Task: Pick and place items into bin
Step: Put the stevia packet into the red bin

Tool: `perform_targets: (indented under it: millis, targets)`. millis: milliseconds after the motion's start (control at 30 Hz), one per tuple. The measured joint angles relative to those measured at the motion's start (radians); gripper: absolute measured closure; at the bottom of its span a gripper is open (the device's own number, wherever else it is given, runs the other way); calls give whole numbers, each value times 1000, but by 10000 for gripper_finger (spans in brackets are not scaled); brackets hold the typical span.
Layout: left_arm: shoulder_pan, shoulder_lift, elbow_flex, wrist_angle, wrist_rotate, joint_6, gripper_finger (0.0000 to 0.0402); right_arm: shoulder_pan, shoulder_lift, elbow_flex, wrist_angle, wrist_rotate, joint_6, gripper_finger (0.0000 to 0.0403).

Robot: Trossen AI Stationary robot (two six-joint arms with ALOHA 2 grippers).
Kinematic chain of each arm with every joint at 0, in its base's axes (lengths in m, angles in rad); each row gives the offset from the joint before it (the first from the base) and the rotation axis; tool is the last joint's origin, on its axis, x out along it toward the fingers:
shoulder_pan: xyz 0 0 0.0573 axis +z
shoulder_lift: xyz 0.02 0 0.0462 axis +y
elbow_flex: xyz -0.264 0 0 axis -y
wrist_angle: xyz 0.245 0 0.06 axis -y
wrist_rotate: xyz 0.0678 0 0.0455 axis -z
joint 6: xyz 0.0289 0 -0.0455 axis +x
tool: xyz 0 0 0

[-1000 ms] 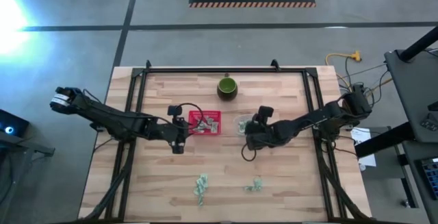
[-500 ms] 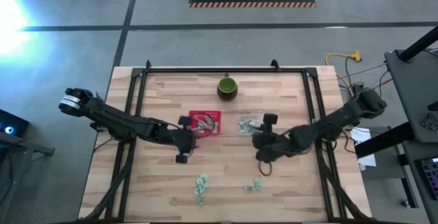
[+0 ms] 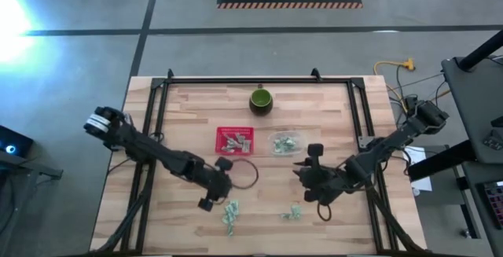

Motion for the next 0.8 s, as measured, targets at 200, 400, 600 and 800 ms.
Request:
perform_targets:
  millis: [200,400,600,800]
  targets:
    - [-88,68,53,-1,0,0,265,0,1,0,7,1,-1,305]
    - [-140,118,75,45,-4,56,265,0,1,0,9,1,-4,313]
    - [-150,157,73,82,-17,106,266,0,2,0,11,1,-4,321]
    - [-150,172,70,87,-18,114,266,0,2,-1,13,1,-4,328]
